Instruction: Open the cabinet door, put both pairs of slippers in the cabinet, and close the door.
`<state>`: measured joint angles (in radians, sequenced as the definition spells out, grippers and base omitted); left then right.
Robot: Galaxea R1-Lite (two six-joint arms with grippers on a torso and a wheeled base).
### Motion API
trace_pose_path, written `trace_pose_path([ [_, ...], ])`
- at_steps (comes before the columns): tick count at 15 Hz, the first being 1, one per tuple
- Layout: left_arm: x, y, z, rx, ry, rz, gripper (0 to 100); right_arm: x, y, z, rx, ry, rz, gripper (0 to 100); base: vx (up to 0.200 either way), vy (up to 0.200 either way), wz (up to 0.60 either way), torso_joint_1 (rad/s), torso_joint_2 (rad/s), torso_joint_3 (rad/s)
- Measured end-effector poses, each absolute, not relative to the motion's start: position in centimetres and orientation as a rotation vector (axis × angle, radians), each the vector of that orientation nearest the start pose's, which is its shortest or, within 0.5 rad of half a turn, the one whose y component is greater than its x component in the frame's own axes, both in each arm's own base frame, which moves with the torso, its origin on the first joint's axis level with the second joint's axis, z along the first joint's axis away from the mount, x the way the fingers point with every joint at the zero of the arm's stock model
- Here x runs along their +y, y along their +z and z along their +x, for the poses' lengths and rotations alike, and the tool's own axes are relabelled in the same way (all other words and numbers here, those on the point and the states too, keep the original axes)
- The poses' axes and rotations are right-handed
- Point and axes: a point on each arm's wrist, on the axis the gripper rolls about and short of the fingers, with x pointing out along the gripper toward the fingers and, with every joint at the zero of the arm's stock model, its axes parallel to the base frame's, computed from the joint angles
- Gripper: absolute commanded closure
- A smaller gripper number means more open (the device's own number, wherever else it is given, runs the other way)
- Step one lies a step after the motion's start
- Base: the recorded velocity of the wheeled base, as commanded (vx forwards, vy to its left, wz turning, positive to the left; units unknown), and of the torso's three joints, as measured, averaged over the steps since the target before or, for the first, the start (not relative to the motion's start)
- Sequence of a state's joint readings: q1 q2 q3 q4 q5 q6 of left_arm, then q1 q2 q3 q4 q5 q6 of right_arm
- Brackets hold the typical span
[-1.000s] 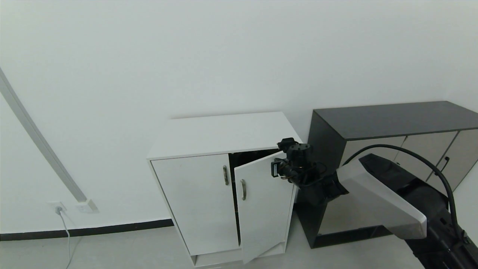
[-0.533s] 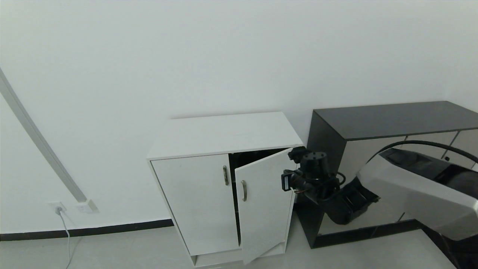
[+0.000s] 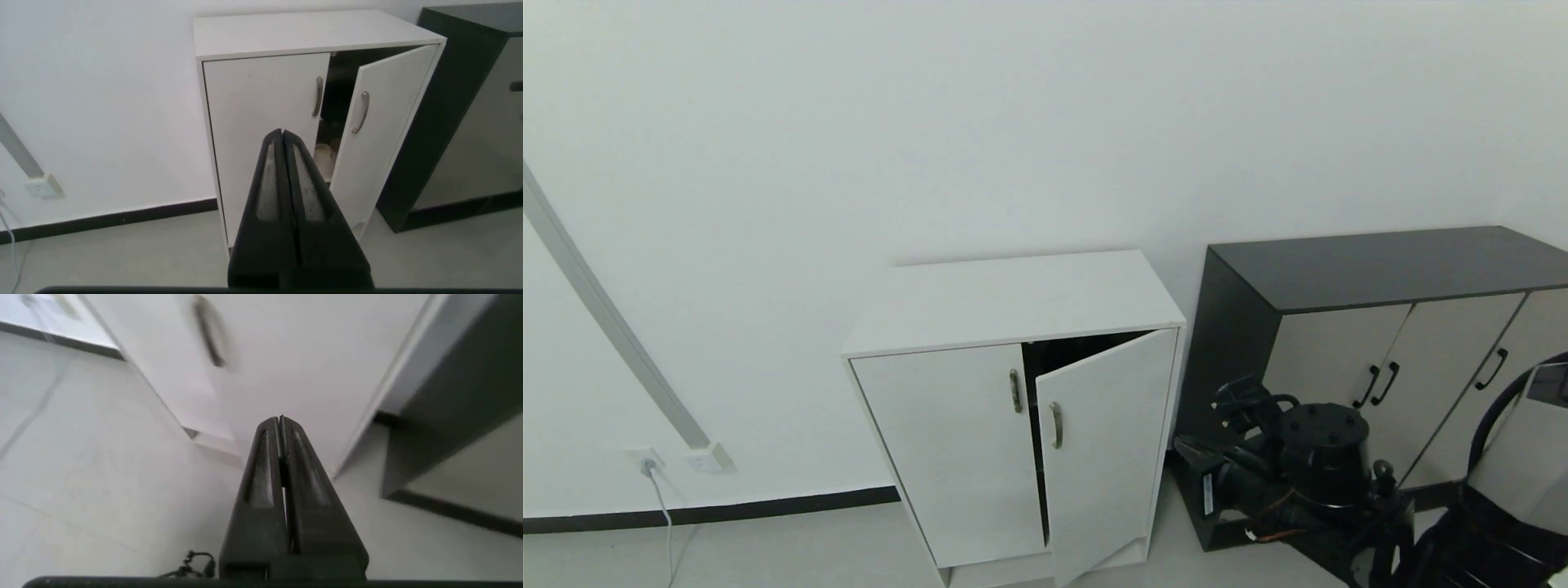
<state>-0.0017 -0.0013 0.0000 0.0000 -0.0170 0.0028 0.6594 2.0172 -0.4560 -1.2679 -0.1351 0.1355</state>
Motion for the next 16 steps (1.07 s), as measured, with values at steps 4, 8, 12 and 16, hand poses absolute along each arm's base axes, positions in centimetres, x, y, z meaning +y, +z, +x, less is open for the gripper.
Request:
trace_pose_path([
  [4,0.0,7.5,-2.3,-0.001,-0.019,0.002,100,17.9,5.9,22.9,0.334,0.509,0.008,100,0.05,0.0,0.0,0.005,0.0,0.001],
  [8,0.0,7.5,-2.3,-0.001,-0.018,0.002,100,19.1,5.1,24.3,0.303,0.516,0.02,100,0.0,0.0,0.0,0.0,0.0,0.0],
  [12,0.0,7.5,-2.3,-0.001,-0.018,0.002,100,20.5,3.9,26.9,0.279,0.506,0.034,100,0.0,0.0,0.0,0.0,0.0,0.0],
  [16,0.0,7.5,-2.3,-0.001,-0.018,0.002,100,21.3,3.0,30.0,0.258,0.475,0.046,100,0.0,0.0,0.0,0.0,0.0,0.0],
])
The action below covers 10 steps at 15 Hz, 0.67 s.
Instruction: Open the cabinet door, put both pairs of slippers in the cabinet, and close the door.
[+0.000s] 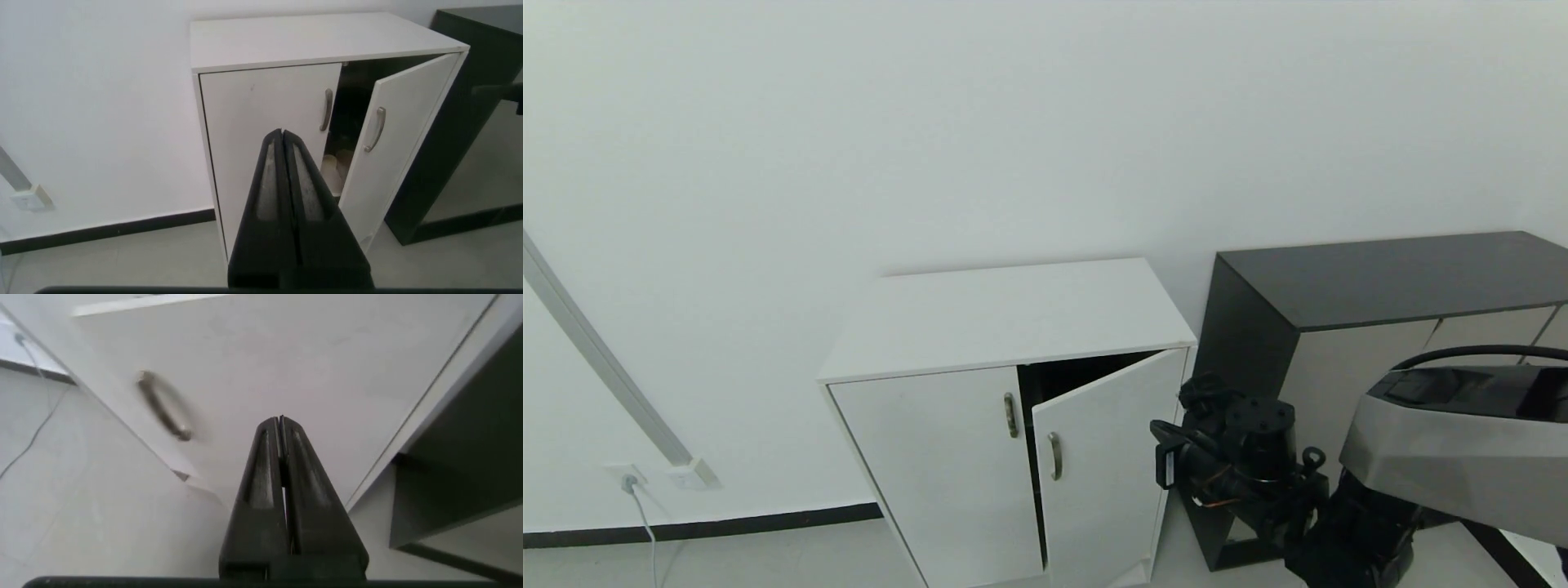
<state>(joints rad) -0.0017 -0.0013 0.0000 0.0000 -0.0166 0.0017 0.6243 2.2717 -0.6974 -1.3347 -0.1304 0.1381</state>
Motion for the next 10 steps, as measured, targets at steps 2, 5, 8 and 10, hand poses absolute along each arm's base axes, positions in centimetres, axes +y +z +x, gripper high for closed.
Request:
trace_pose_path([
  [2,0.0,7.5,-2.3,-0.001,-0.018,0.002,100,21.9,2.6,31.8,0.245,0.462,0.052,100,0.0,0.0,0.0,0.0,0.0,0.0],
  [5,0.0,7.5,-2.3,-0.001,-0.018,0.0,100,22.6,2.1,34.1,0.259,0.444,0.049,100,0.0,0.0,0.0,0.0,0.0,0.0],
  [8,0.0,7.5,-2.3,-0.001,-0.018,0.001,100,23.1,1.7,35.5,0.27,0.434,0.046,100,0.0,0.0,0.0,0.0,0.0,0.0],
  [10,0.0,7.5,-2.3,-0.001,-0.019,0.001,100,23.4,1.7,36.5,0.275,0.427,0.044,100,0.0,0.0,0.0,0.0,0.0,0.0],
])
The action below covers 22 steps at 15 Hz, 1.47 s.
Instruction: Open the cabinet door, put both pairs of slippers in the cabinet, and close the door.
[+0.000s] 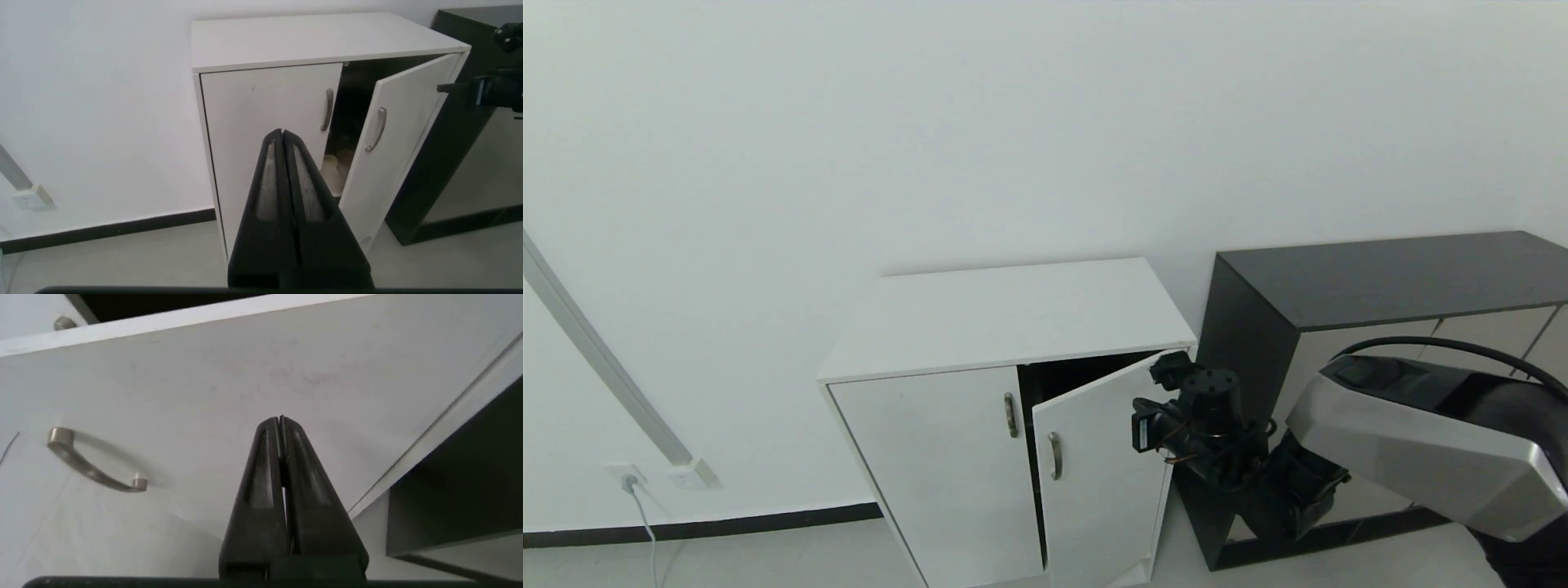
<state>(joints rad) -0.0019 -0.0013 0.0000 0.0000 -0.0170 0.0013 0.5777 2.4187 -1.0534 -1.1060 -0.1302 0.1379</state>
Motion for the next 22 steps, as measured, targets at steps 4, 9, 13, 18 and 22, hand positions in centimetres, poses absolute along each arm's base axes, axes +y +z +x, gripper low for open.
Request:
trace_pose_path([
  [4,0.0,7.5,-2.3,-0.001,-0.018,0.002,100,24.0,1.7,38.6,0.274,0.411,0.045,100,0.0,0.0,0.0,0.0,0.0,0.0],
  [9,0.0,7.5,-2.3,-0.001,-0.019,0.002,100,24.0,1.5,40.1,0.271,0.395,0.046,100,0.0,0.0,0.0,0.0,0.0,0.0],
  [13,0.0,7.5,-2.3,-0.001,-0.018,0.002,100,24.1,1.7,41.2,0.282,0.383,0.042,100,0.0,0.0,0.0,0.0,0.0,0.0],
  [18,0.0,7.5,-2.3,-0.001,-0.019,0.001,100,24.2,2.0,42.4,0.275,0.37,0.044,100,0.0,0.0,0.0,0.0,0.0,0.0],
  [22,0.0,7.5,-2.3,-0.001,-0.018,0.001,100,24.1,2.0,42.7,0.269,0.366,0.045,100,0.0,0.0,0.0,0.0,0.0,0.0],
])
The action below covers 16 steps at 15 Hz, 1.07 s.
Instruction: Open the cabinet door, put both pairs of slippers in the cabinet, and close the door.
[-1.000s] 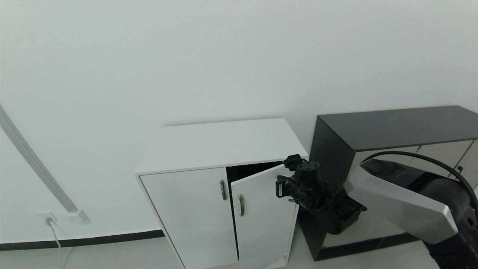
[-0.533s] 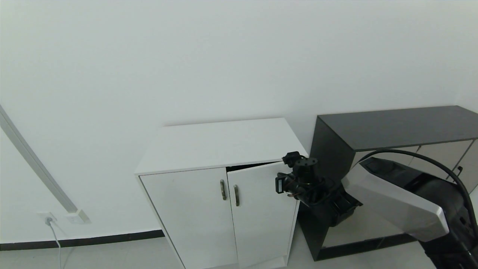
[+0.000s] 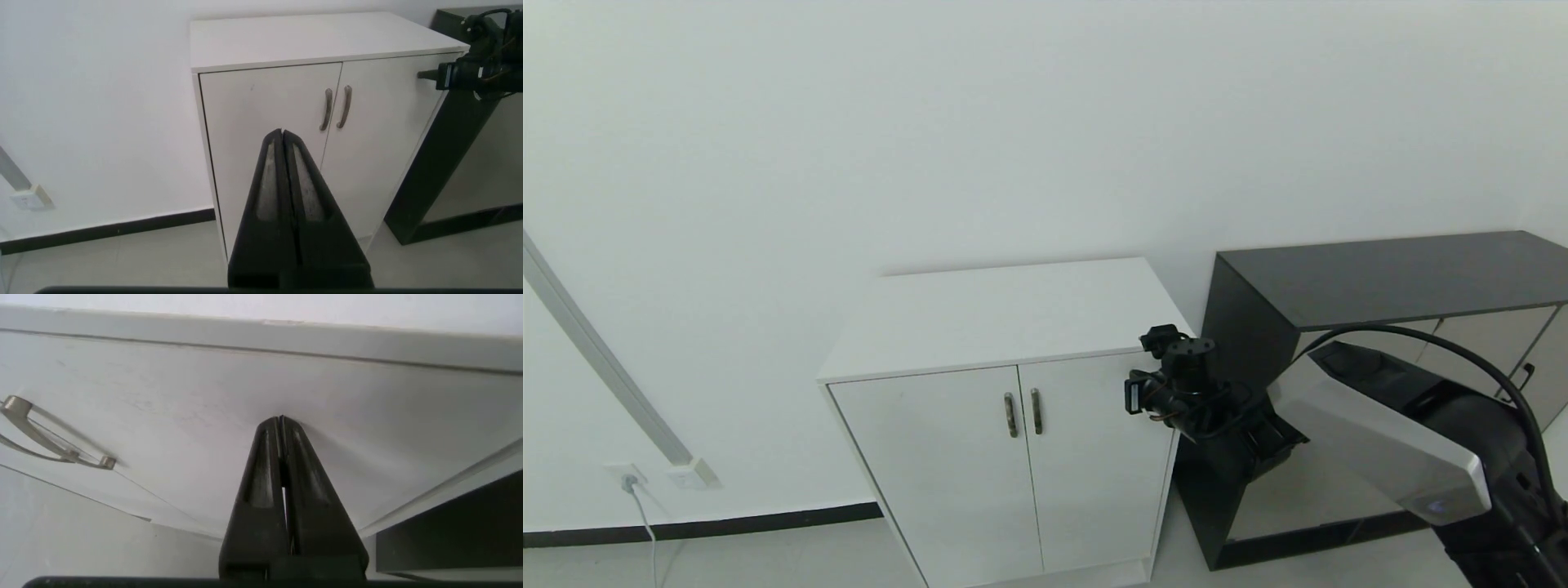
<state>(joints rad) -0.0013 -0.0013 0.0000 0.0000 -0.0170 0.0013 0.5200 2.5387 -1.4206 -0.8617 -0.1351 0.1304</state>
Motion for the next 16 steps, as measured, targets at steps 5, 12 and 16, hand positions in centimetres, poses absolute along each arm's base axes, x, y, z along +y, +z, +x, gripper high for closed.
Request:
trace_pose_path([
  [5,0.0,7.5,-2.3,-0.001,-0.019,0.001,100,24.0,2.1,42.6,0.264,0.361,0.047,100,0.0,0.0,0.0,0.0,0.0,0.0],
  [12,0.0,7.5,-2.3,-0.001,-0.019,0.002,100,22.4,5.1,38.4,0.244,0.344,0.05,100,0.0,0.0,0.0,0.0,0.0,0.0],
  [16,0.0,7.5,-2.3,-0.001,-0.019,0.002,100,17.3,7.7,34.8,0.235,0.24,0.046,100,0.0,0.0,0.0,0.0,0.0,0.0],
])
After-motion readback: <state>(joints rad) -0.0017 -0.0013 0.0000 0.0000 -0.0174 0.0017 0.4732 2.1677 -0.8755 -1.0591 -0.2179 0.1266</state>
